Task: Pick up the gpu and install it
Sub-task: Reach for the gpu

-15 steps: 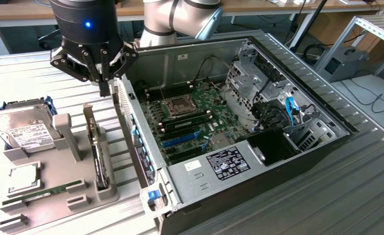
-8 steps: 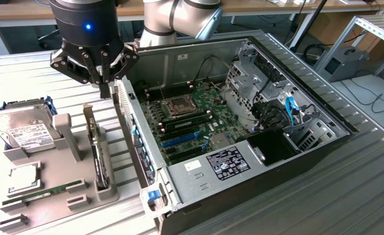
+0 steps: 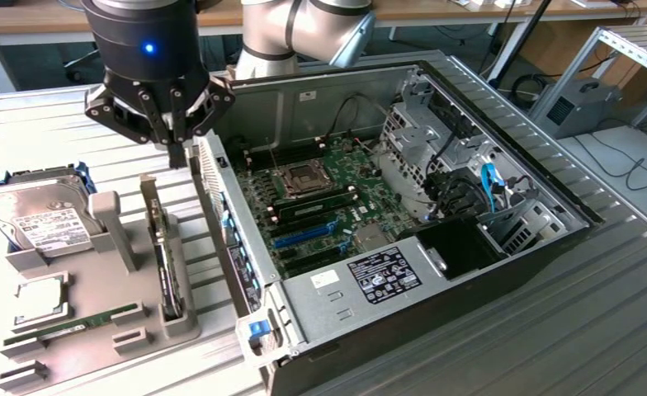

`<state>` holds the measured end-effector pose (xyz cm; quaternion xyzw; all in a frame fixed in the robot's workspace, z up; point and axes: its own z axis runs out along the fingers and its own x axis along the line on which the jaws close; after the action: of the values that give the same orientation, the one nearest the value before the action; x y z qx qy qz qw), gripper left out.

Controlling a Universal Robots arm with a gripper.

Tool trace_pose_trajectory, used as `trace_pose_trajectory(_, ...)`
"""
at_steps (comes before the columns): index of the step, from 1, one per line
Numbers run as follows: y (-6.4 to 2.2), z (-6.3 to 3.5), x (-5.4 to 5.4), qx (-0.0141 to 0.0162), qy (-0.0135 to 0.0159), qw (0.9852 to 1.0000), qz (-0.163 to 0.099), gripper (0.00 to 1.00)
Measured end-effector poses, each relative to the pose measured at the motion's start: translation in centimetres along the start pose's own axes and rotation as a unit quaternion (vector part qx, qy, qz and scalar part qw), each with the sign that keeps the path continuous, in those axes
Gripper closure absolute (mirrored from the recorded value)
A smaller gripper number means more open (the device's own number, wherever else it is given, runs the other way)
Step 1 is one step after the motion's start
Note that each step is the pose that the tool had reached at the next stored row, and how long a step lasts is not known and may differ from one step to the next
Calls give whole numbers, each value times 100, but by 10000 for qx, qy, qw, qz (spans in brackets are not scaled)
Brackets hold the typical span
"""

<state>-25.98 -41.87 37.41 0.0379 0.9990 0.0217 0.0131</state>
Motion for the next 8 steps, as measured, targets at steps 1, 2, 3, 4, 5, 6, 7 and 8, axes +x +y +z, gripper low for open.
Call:
trace_pose_trajectory(1,-3,0,0,0,0,10000,0,89)
trace_pose_trajectory(2,-7,1,0,0,0,10000,0,89)
trace_pose_trajectory(3,-11,2,0,0,0,10000,0,89)
trace_pose_trajectory(4,-15,3,0,0,0,10000,0,89)
trace_pose_trajectory(5,-18,4,0,0,0,10000,0,89)
trace_pose_trajectory(6,-21,4,0,0,0,10000,0,89)
trace_pose_trajectory(7,-24,5,0,0,0,10000,0,89)
trace_pose_trajectory(8,-27,5,0,0,0,10000,0,89)
